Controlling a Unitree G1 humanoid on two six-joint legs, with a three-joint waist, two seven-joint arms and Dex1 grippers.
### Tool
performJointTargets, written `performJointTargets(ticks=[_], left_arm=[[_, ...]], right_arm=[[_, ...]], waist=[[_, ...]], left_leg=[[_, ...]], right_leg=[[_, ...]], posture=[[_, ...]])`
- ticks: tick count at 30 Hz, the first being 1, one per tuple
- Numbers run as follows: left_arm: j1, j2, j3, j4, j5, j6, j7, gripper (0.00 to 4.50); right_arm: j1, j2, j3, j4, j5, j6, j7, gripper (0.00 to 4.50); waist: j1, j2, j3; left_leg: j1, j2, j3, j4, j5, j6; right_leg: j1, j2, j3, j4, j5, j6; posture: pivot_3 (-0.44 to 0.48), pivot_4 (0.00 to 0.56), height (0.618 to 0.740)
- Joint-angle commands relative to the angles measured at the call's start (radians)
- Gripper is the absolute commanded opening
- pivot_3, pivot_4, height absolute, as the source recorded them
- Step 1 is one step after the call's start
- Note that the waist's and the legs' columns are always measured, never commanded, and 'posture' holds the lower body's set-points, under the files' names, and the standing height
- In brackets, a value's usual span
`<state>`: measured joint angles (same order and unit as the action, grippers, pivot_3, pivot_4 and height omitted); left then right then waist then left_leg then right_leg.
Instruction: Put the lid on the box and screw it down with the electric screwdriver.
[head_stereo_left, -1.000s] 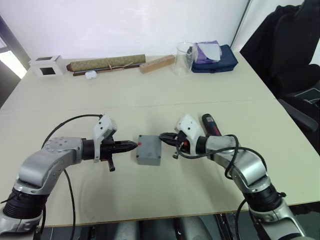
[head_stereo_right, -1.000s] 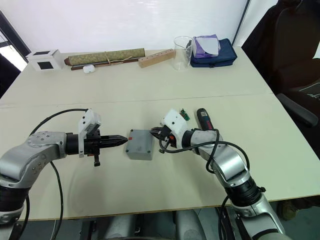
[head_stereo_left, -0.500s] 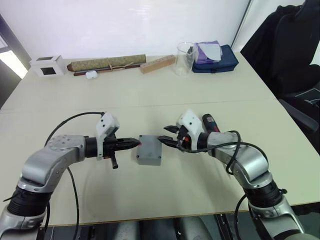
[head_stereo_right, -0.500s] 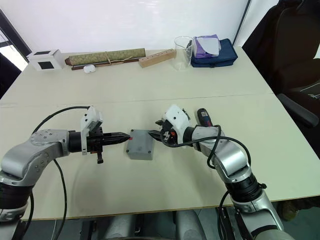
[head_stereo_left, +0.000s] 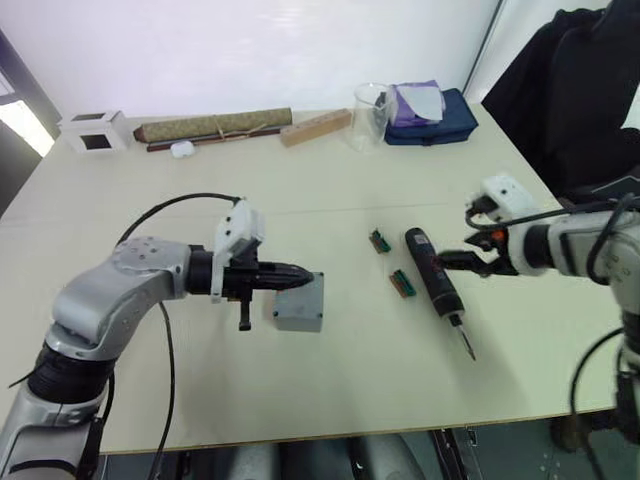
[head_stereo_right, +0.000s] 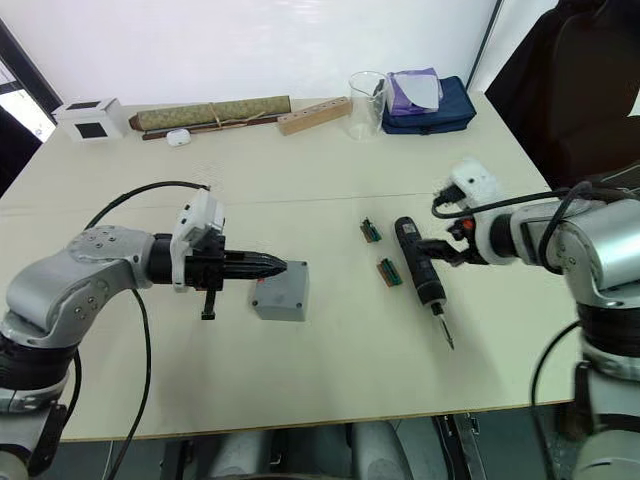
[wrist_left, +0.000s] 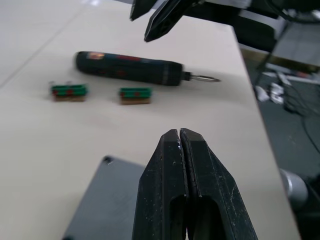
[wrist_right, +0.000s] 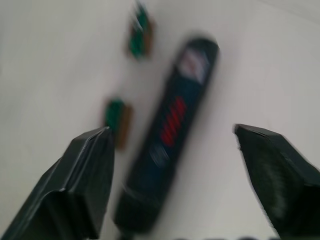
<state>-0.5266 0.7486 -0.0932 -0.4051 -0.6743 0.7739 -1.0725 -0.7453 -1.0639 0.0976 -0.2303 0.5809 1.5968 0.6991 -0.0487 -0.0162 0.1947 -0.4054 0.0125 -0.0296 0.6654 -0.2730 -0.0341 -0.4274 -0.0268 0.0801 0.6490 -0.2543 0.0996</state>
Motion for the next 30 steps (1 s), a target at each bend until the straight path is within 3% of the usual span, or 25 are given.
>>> performJointTargets(ticks=[1, 13, 27, 29, 30], left_arm=[[-0.026, 0.007, -0.019, -0.014, 0.027, -0.048, -0.032, 0.00], [0.046, -0.017, -0.003, -0.031, 0.049, -0.058, 0.039, 0.00], [0.116, -0.029, 0.025, -0.100, 0.030, -0.035, 0.129, 0.00], [0.122, -0.035, 0.022, -0.104, 0.034, -0.040, 0.139, 0.00], [0.125, -0.037, 0.028, -0.107, 0.033, -0.040, 0.146, 0.00]], right_arm=[[-0.127, -0.041, 0.131, 0.117, 0.041, 0.018, 0.083, 4.49], [-0.309, 0.056, 0.399, 0.343, -0.024, -0.048, 0.161, 4.49], [-0.316, 0.130, 0.627, 0.453, -0.197, -0.179, 0.276, 4.49], [-0.321, 0.142, 0.660, 0.462, -0.207, -0.180, 0.312, 4.25], [-0.321, 0.137, 0.688, 0.440, -0.208, -0.176, 0.335, 3.87]], waist=[[-0.007, 0.000, 0.000], [0.006, 0.000, 0.000], [0.005, -0.001, 0.000], [0.004, -0.002, -0.001], [0.004, -0.002, -0.001]], left_leg=[[0.001, 0.000, 0.001, 0.000, 0.000, 0.000], [-0.002, 0.000, -0.001, 0.001, 0.000, 0.000], [-0.002, 0.000, -0.001, 0.001, 0.000, 0.000], [0.000, 0.000, -0.001, 0.002, 0.000, 0.000], [0.000, 0.000, -0.001, 0.002, 0.000, 0.000]], right_leg=[[0.000, 0.000, 0.001, 0.000, 0.000, 0.000], [-0.002, 0.000, 0.000, 0.000, 0.000, 0.000], [-0.002, 0.000, -0.001, 0.001, 0.000, 0.000], [0.000, 0.000, -0.001, 0.001, 0.000, 0.000], [0.001, 0.000, -0.001, 0.001, 0.000, 0.000]], posture=[[0.000, 0.150, 0.740], [0.000, 0.150, 0.740], [0.000, 0.150, 0.740], [0.000, 0.150, 0.740], [0.000, 0.150, 0.740]])
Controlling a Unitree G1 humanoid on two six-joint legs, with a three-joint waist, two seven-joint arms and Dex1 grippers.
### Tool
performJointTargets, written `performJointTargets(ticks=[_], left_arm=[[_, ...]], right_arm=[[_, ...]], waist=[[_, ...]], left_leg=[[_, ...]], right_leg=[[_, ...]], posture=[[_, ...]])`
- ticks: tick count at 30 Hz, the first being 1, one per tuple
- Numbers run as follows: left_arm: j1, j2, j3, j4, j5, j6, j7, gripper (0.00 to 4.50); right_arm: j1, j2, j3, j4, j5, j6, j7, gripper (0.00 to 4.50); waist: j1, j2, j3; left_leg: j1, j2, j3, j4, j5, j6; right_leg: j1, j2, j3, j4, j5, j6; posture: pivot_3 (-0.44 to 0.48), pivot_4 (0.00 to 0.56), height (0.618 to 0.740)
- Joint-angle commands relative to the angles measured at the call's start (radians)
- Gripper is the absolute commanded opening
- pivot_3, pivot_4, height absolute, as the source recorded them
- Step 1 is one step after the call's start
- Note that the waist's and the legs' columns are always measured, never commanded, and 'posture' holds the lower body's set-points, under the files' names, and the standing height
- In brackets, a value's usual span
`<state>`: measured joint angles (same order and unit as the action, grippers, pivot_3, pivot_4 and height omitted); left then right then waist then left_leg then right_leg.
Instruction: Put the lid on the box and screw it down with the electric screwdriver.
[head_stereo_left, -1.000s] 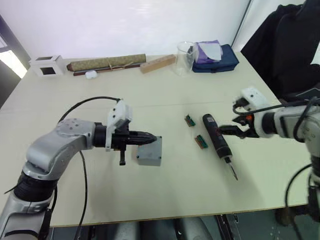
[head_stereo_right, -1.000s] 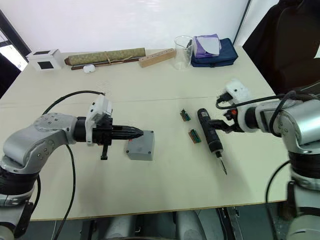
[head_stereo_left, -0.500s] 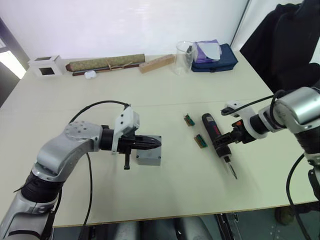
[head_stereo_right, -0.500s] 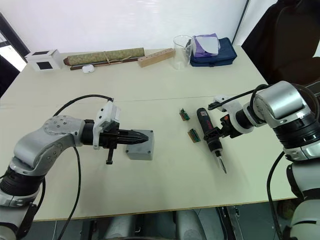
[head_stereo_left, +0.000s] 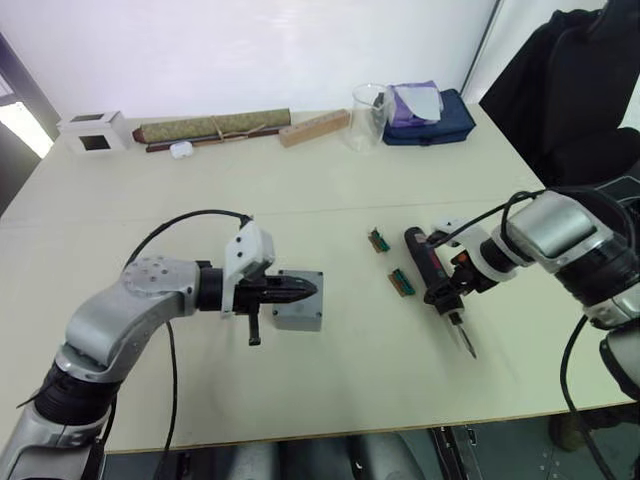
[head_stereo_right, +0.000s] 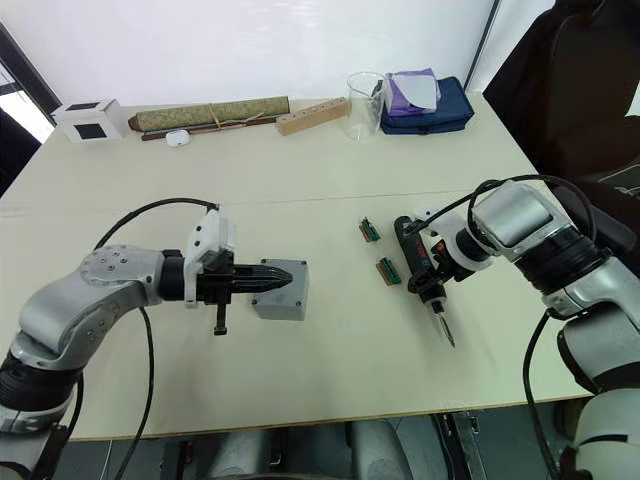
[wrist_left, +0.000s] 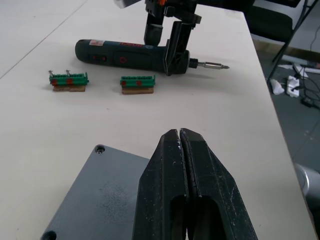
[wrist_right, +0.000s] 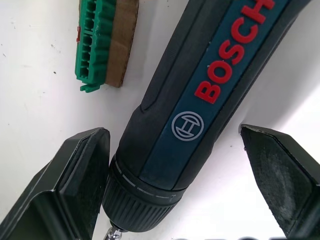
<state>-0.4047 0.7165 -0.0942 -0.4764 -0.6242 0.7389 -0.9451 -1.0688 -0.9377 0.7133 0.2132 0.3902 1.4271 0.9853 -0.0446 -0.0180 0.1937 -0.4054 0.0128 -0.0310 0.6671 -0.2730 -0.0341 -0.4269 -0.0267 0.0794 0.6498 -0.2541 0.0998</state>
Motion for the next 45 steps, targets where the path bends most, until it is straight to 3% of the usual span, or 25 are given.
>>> performJointTargets(ticks=[1, 5, 6, 10, 15, 19, 25, 28, 32, 34, 38, 45], left_arm=[[0.004, -0.007, 0.032, -0.038, -0.018, -0.004, 0.024, 0.00], [0.030, -0.012, 0.032, -0.043, -0.010, -0.015, 0.041, 0.00], [0.031, -0.017, 0.031, -0.044, -0.010, -0.016, 0.048, 0.00], [0.026, -0.033, 0.028, -0.047, -0.009, -0.017, 0.068, 0.00], [0.024, -0.034, 0.030, -0.040, -0.010, -0.017, 0.074, 0.00], [0.026, -0.029, 0.036, -0.035, -0.010, -0.018, 0.075, 0.00], [0.028, -0.017, 0.046, -0.020, -0.012, -0.013, 0.067, 0.00], [0.015, -0.005, 0.061, 0.028, -0.013, -0.020, 0.040, 0.00], [-0.037, 0.028, 0.070, 0.159, 0.014, -0.044, -0.024, 0.00], [-0.053, 0.039, 0.073, 0.201, 0.020, -0.054, -0.045, 0.00], [-0.082, 0.060, 0.056, 0.253, 0.050, -0.067, -0.078, 0.00], [-0.079, 0.074, 0.023, 0.237, 0.082, -0.067, -0.103, 0.00]], right_arm=[[0.003, 0.006, 0.092, -0.020, -0.021, -0.006, 0.068, 3.52], [0.020, 0.002, 0.139, -0.020, -0.054, -0.011, 0.103, 2.29], [0.023, 0.006, 0.142, -0.004, -0.061, -0.005, 0.105, 2.16], [0.035, 0.017, 0.150, 0.028, -0.097, -0.026, 0.119, 2.15], [-0.008, 0.074, 0.090, 0.211, -0.170, -0.071, 0.085, 2.15], [-0.093, 0.134, -0.048, 0.370, -0.186, -0.052, 0.023, 2.15], [-0.206, 0.178, -0.374, 0.383, -0.163, 0.058, -0.148, 2.15], [-0.163, 0.181, -0.516, 0.245, -0.141, 0.014, -0.212, 2.15], [-0.013, 0.264, -0.811, -0.084, -0.071, -0.230, -0.310, 2.15], [0.065, 0.302, -0.857, -0.196, -0.067, -0.296, -0.354, 2.15], [0.205, 0.542, -1.039, -0.460, 0.078, -0.461, -0.445, 2.15], [0.408, 0.729, -0.893, -0.656, 0.047, -0.689, -0.538, 2.15]], waist=[[0.000, 0.000, 0.000], [0.001, 0.000, 0.000], [0.001, -0.001, -0.001], [0.007, -0.006, -0.004], [0.002, -0.017, -0.012], [-0.002, -0.017, -0.012], [0.001, -0.002, -0.003], [0.000, -0.002, -0.003], [-0.002, 0.001, -0.002], [-0.001, 0.001, -0.001], [-0.002, 0.002, -0.001], [0.000, 0.003, -0.001]], left_leg=[[0.000, 0.000, 0.000, 0.000, 0.000, 0.000], [0.000, 0.000, -0.001, 0.000, 0.000, 0.000], [0.000, 0.000, -0.001, 0.000, 0.000, 0.000], [0.000, 0.000, -0.002, 0.000, 0.000, 0.000], [0.003, 0.000, -0.002, 0.000, 0.000, 0.000], [0.018, 0.000, 0.000, 0.000, 0.000, 0.000], [0.010, -0.001, 0.002, 0.000, 0.000, -0.001], [-0.001, 0.000, 0.000, -0.001, 0.000, -0.001], [-0.005, 0.001, 0.000, -0.005, 0.000, -0.001], [-0.005, 0.000, 0.002, -0.005, 0.000, -0.001], [-0.005, 0.001, 0.001, -0.003, 0.000, -0.001], [-0.004, 0.000, -0.001, -0.002, 0.001, -0.001]], right_leg=[[0.000, 0.000, 0.000, 0.000, 0.000, 0.000], [0.000, 0.000, -0.001, 0.000, 0.000, 0.000], [0.000, 0.000, -0.001, 0.000, 0.000, 0.000], [0.001, 0.000, -0.002, 0.000, 0.000, 0.000], [0.004, 0.000, -0.002, 0.000, 0.000, 0.000], [0.020, 0.000, -0.001, -0.005, -0.002, -0.004], [0.009, -0.001, 0.002, -0.001, 0.001, -0.001], [-0.005, 0.001, 0.001, 0.005, 0.001, -0.002], [-0.010, 0.002, 0.000, 0.005, 0.000, -0.004], [-0.011, 0.001, 0.001, 0.005, 0.000, -0.004], [-0.009, 0.001, 0.000, 0.004, 0.000, -0.003], [-0.007, 0.000, 0.000, 0.006, 0.000, -0.003]], posture=[[0.000, 0.150, 0.740], [0.000, 0.150, 0.740], [0.000, 0.150, 0.740], [0.000, 0.150, 0.740], [0.000, 0.150, 0.740], [0.000, 0.150, 0.740], [0.000, 0.150, 0.740], [0.000, 0.150, 0.740], [0.000, 0.150, 0.740], [0.000, 0.150, 0.740], [0.000, 0.150, 0.740], [0.000, 0.150, 0.740]])
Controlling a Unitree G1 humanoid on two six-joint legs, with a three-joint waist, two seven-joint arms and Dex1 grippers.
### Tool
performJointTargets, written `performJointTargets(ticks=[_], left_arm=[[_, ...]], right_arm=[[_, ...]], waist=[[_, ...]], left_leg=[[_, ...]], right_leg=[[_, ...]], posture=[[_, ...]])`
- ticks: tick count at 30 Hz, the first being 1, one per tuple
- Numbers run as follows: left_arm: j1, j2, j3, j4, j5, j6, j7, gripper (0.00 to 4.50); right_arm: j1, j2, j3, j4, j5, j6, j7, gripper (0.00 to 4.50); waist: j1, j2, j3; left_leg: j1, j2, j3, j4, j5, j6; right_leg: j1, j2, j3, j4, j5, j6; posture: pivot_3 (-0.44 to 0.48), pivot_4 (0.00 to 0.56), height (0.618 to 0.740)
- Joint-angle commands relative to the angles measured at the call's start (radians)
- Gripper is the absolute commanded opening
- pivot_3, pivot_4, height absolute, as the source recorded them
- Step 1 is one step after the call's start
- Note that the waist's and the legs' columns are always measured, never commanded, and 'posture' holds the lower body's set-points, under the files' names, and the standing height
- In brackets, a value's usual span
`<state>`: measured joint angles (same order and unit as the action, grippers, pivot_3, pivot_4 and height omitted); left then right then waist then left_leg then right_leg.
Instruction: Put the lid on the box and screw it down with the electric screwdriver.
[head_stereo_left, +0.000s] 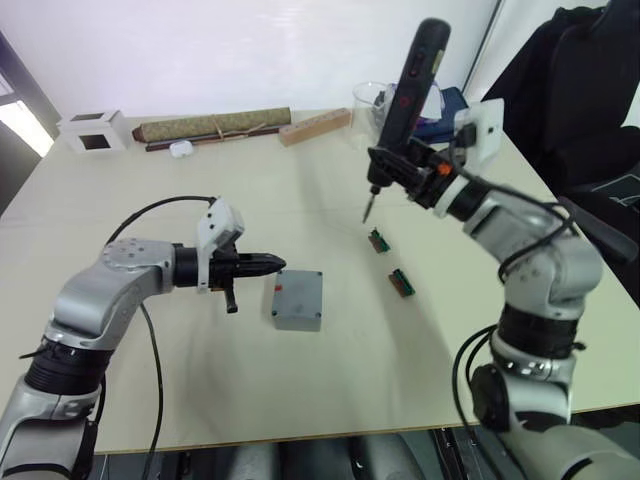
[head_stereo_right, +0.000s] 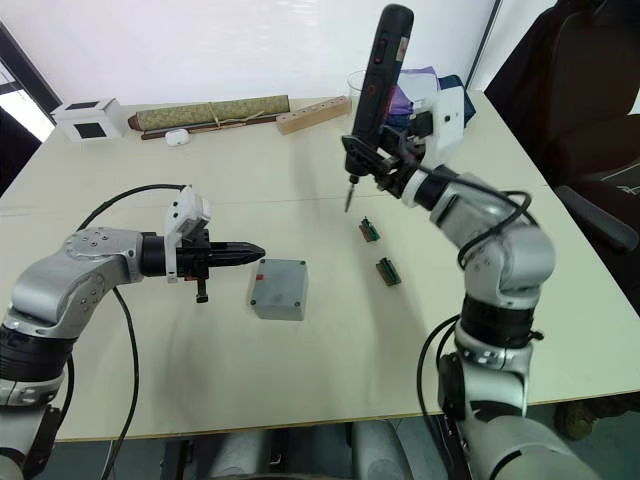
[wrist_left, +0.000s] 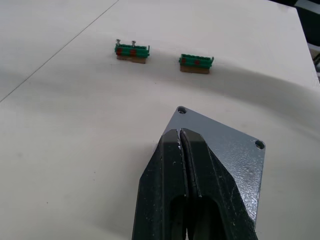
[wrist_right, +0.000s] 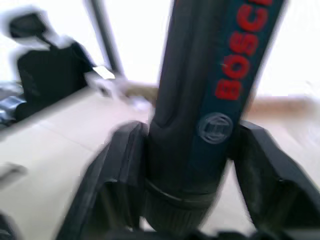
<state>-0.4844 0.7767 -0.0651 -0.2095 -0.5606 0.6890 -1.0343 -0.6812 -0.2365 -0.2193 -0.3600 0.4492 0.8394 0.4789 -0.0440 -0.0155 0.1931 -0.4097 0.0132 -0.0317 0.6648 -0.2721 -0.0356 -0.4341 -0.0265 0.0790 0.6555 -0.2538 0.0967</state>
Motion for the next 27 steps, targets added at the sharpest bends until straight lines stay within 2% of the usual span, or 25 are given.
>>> performJointTargets(ticks=[1, 5, 10, 12, 14, 27], left_arm=[[0.004, 0.013, -0.012, -0.034, 0.024, -0.015, -0.014, 0.00], [0.018, 0.014, -0.058, -0.031, 0.080, -0.038, -0.021, 0.00], [0.007, -0.019, -0.071, -0.010, 0.083, -0.031, -0.021, 0.00], [-0.011, -0.023, -0.152, 0.043, 0.169, -0.084, -0.031, 0.00], [-0.022, -0.032, -0.183, 0.071, 0.201, -0.106, -0.041, 0.00], [-0.024, -0.048, -0.170, 0.078, 0.196, -0.104, -0.059, 0.00]], right_arm=[[0.038, 0.043, 0.062, -0.097, -0.014, -0.123, -0.040, 2.15], [0.107, 0.070, 0.149, -0.129, -0.029, -0.193, -0.045, 2.15], [0.158, 0.044, 0.245, -0.125, -0.065, -0.254, -0.019, 2.15], [0.193, 0.041, 0.289, -0.130, -0.075, -0.286, -0.001, 2.15], [0.218, 0.035, 0.317, -0.132, -0.085, -0.309, 0.009, 2.15], [0.263, 0.026, 0.355, -0.146, -0.098, -0.329, -0.013, 2.15]], waist=[[-0.001, 0.000, 0.000], [-0.001, 0.000, 0.000], [-0.001, 0.000, 0.000], [0.001, 0.000, 0.000], [0.002, -0.001, 0.000], [0.000, -0.001, -0.001]], left_leg=[[0.000, 0.000, 0.000, 0.000, 0.000, 0.000], [0.001, 0.000, 0.000, 0.000, 0.000, -0.001], [0.001, 0.000, 0.000, 0.000, 0.000, -0.001], [0.001, 0.000, 0.000, 0.000, 0.000, -0.001], [0.002, 0.000, -0.001, 0.000, 0.000, -0.001], [0.004, 0.000, -0.001, 0.000, 0.000, -0.001]], right_leg=[[0.000, 0.000, 0.000, 0.000, 0.000, 0.000], [0.000, 0.000, 0.000, 0.000, 0.000, 0.000], [0.000, 0.001, 0.000, 0.000, 0.000, 0.000], [0.000, 0.001, 0.000, 0.000, 0.000, 0.000], [0.002, 0.001, -0.001, 0.000, 0.000, 0.000], [0.004, 0.001, 0.000, 0.000, 0.000, 0.000]], posture=[[0.000, 0.150, 0.740], [0.000, 0.150, 0.740], [0.000, 0.150, 0.740], [0.000, 0.150, 0.740], [0.000, 0.150, 0.740], [0.000, 0.150, 0.740]])
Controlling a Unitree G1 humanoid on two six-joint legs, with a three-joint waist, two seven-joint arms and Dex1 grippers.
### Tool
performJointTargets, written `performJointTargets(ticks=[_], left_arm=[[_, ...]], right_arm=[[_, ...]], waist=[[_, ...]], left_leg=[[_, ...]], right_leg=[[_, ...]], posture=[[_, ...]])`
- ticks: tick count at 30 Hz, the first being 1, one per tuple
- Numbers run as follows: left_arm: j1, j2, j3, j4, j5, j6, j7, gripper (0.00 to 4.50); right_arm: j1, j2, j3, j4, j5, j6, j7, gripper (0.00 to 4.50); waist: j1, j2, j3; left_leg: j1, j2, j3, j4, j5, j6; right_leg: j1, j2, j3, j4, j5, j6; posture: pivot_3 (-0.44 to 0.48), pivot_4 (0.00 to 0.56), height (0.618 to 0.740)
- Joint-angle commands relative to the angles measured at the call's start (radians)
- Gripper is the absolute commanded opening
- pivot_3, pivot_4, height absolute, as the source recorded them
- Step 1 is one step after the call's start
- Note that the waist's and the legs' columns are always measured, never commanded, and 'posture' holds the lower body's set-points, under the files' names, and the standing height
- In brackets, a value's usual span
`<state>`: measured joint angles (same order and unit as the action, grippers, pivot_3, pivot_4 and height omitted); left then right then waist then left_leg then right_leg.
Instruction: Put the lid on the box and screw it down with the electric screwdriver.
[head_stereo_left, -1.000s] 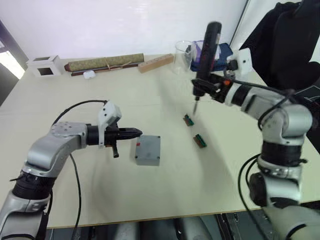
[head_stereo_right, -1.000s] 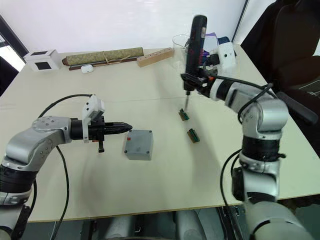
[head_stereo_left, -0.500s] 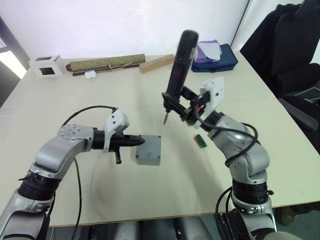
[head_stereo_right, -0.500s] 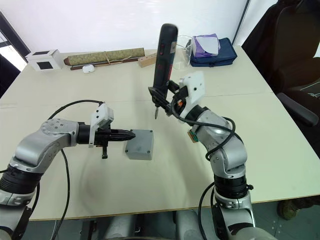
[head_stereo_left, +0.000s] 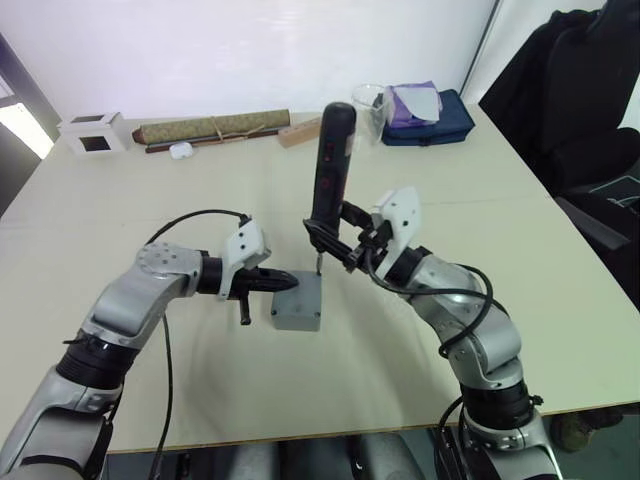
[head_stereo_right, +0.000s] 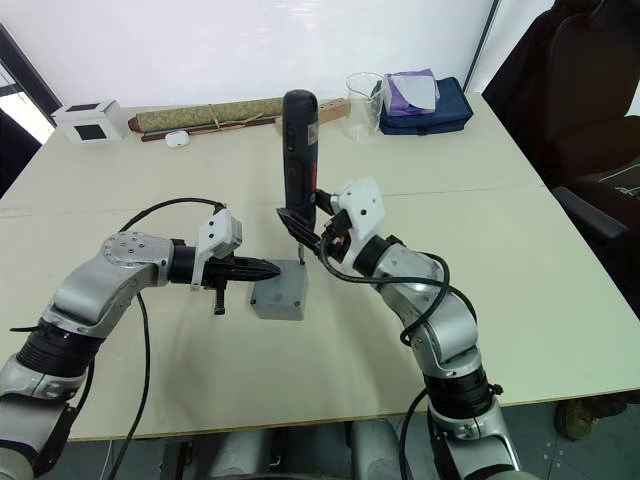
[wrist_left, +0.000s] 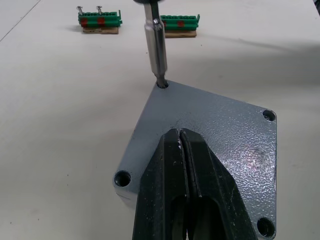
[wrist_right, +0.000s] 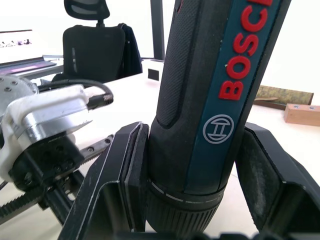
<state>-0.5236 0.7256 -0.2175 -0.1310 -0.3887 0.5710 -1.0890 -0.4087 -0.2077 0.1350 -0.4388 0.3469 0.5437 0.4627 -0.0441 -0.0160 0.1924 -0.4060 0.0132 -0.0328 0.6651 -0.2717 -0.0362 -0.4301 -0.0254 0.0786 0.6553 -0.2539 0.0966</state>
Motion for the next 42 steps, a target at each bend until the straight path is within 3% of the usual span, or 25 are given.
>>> performJointTargets(ticks=[1, 13, 25, 42], left_arm=[[0.016, 0.003, -0.018, -0.001, 0.025, 0.015, -0.005, 0.00], [0.033, -0.002, -0.029, 0.007, 0.044, -0.005, -0.009, 0.00], [0.073, -0.012, -0.034, -0.022, 0.056, -0.005, 0.001, 0.00], [0.099, -0.024, -0.025, -0.063, 0.054, 0.025, 0.019, 0.00]], right_arm=[[-0.006, -0.009, 0.009, -0.064, -0.002, -0.035, 0.007, 2.15], [0.051, -0.074, 0.075, 0.019, -0.096, -0.067, 0.013, 2.15], [0.062, -0.134, 0.169, 0.064, -0.166, -0.016, 0.027, 2.15], [0.074, -0.093, 0.157, 0.108, -0.161, 0.000, 0.017, 2.15]], waist=[[0.000, 0.000, 0.000], [0.000, -0.001, -0.003], [0.000, -0.004, -0.014], [0.001, -0.005, -0.026]], left_leg=[[0.000, 0.000, 0.000, 0.000, 0.000, 0.000], [0.005, 0.000, 0.000, 0.000, 0.000, 0.000], [0.032, 0.000, 0.000, -0.004, 0.000, 0.000], [0.033, 0.001, 0.000, -0.006, -0.001, 0.000]], right_leg=[[0.000, 0.000, 0.000, 0.000, 0.000, 0.000], [0.005, 0.000, 0.000, 0.000, 0.000, 0.000], [0.034, 0.000, 0.000, -0.007, -0.008, -0.005], [0.034, -0.001, 0.000, -0.009, -0.009, -0.005]], posture=[[0.000, 0.150, 0.740], [0.000, 0.150, 0.740], [0.000, 0.150, 0.740], [0.000, 0.150, 0.740]])
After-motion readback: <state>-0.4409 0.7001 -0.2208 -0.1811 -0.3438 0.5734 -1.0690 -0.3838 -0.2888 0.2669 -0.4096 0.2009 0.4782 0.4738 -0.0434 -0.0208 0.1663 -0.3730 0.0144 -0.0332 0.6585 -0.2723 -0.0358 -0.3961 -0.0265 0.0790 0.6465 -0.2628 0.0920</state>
